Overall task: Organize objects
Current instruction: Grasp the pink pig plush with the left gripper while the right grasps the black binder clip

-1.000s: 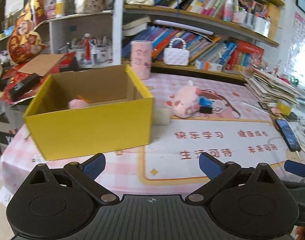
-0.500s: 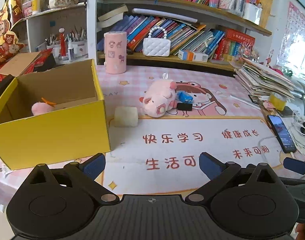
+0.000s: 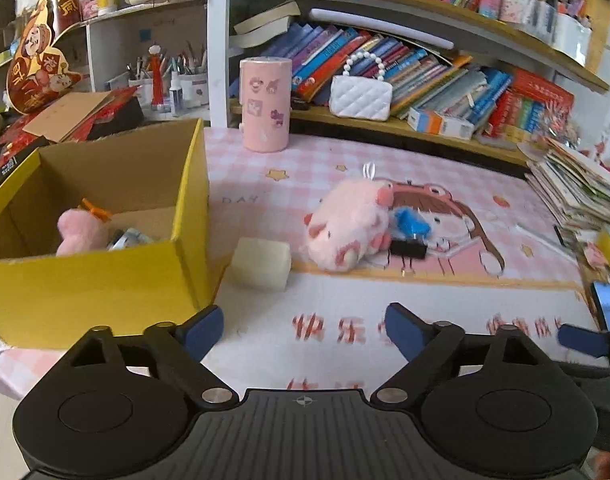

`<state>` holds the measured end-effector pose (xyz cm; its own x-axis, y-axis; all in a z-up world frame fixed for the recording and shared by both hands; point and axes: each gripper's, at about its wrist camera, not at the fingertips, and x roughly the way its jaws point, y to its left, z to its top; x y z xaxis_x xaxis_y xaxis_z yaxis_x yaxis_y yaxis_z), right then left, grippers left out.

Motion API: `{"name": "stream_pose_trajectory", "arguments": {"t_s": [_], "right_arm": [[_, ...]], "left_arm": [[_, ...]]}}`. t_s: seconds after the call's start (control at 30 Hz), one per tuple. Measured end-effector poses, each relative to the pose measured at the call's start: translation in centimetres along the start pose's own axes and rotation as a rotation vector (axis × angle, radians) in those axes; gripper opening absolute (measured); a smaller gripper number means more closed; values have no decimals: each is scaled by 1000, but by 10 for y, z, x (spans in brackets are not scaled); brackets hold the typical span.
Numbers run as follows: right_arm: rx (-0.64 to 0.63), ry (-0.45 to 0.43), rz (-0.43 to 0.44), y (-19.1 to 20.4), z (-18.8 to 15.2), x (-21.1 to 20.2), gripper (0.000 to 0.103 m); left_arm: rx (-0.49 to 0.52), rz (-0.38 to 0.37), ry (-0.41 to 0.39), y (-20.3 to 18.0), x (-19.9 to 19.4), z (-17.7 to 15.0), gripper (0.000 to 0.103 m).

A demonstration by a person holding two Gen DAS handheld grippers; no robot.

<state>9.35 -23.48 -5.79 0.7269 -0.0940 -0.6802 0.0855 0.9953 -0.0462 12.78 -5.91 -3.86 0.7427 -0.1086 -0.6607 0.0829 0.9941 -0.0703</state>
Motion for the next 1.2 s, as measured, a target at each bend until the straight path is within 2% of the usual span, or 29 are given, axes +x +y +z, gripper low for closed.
{"name": "stream_pose_trajectory", "arguments": {"t_s": [0.03, 0.1, 0.17, 0.3, 0.4, 0.43, 0.47, 0.53, 0.6, 0.67, 0.93, 0.97, 1.03, 1.13, 1.2], "right_arm": [[-11, -2, 17, -3, 4, 8, 63], [-29, -2, 49, -8, 12, 24, 50], [-37, -1, 88, -13, 20, 40, 44], [-78, 4, 181, -14, 34, 72, 44], [-124, -4, 218, -8, 43, 95, 47], [-137, -8, 228, -5, 46, 103, 47], [-145, -9, 239, -3, 49, 110, 49], [-154, -19, 257, 1, 55, 124, 54], [-159, -32, 274, 5, 61, 135, 61], [-165, -39, 296, 7, 66, 144, 61], [-164, -35, 309, 14, 78, 174, 54], [-169, -42, 311, 13, 78, 175, 47], [-173, -47, 322, 10, 78, 175, 45], [-162, -49, 317, -3, 77, 169, 45], [-153, -52, 283, -14, 76, 163, 45]], "left_arm": [[-1, 5, -5, -4, 5, 6, 83], [-6, 18, -13, -11, 15, 14, 79], [-11, 28, -12, -17, 27, 22, 73], [-25, 25, 17, -28, 53, 37, 73], [-27, 28, 35, -37, 71, 47, 75], [-30, 32, 39, -39, 75, 50, 78], [-37, 35, 44, -40, 80, 54, 83], [-54, 38, 51, -39, 88, 60, 86], [-62, 51, 54, -38, 94, 66, 86], [-65, 68, 54, -35, 98, 71, 87], [-70, 101, 76, -33, 114, 80, 87], [-68, 98, 80, -35, 117, 80, 87], [-61, 92, 87, -39, 121, 81, 87], [-51, 92, 90, -45, 131, 81, 96], [-39, 94, 92, -49, 139, 80, 97]]}}
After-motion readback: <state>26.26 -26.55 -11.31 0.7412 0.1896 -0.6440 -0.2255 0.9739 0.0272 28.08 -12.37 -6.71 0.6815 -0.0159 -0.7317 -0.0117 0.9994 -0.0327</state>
